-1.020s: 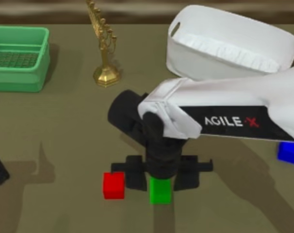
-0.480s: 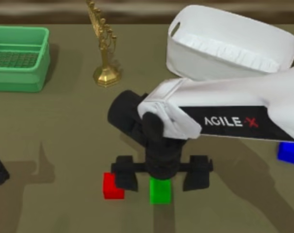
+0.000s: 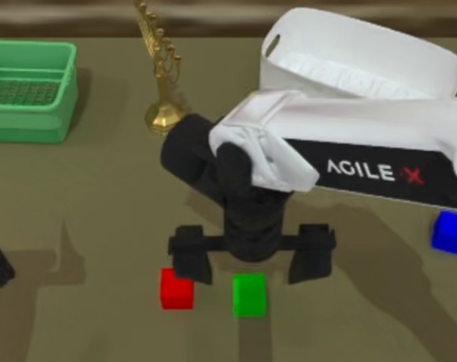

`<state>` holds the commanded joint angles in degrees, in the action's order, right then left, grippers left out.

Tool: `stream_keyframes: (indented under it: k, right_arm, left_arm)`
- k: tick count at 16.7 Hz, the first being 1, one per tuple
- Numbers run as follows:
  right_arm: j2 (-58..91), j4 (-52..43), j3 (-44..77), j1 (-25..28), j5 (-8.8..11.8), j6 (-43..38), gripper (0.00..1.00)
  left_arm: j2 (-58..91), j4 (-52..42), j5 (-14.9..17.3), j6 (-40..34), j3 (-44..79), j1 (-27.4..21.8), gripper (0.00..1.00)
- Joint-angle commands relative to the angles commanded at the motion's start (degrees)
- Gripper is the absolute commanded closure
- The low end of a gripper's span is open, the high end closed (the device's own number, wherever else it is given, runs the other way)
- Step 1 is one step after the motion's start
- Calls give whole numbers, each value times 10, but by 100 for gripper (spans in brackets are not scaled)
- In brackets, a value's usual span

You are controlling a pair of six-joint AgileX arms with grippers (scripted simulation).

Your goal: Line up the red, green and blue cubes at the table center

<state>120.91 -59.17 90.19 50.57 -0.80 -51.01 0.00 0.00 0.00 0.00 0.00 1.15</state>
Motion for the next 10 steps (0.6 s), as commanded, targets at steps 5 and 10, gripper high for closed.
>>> stream_keyframes:
  k: [5, 10]
  right_arm:
    - [-23, -51, 33, 1, 0, 1, 0]
    - [-20, -49, 31, -7, 0, 18, 0]
  left_arm:
    - [0, 0, 0, 0, 0, 0, 0]
    - [0, 0, 0, 0, 0, 0, 0]
